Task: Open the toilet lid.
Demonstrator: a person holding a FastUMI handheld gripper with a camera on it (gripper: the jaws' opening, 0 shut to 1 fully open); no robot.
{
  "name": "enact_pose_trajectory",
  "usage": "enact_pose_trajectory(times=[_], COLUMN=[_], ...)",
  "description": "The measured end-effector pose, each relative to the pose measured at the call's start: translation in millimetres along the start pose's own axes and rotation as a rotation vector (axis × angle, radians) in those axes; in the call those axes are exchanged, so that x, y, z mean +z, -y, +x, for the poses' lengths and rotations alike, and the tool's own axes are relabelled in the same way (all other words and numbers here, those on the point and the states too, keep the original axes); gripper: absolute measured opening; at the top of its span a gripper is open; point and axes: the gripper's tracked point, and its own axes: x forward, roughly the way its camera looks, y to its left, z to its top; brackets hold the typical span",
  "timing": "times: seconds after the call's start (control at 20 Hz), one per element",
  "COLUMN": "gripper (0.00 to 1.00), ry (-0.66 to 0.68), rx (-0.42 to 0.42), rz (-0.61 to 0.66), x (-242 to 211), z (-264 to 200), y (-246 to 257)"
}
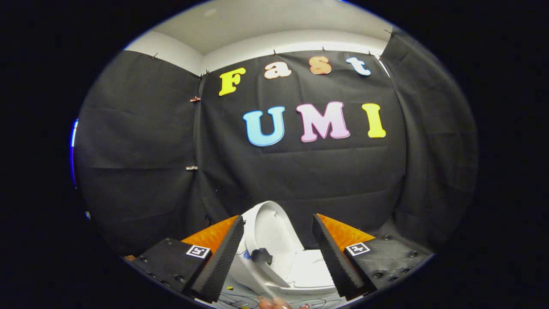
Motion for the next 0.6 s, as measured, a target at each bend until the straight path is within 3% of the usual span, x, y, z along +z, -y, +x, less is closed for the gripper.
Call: enact_pose_trajectory(times=[0.25,0.6], gripper=[0.99,0.99], ry=[0.073,0.063], rx=[-0.024,-0.082], rz=[-0.046,-0.058], x=[54.2,69.1], z=[-42.0,-72.7], y=[13.9,51.8])
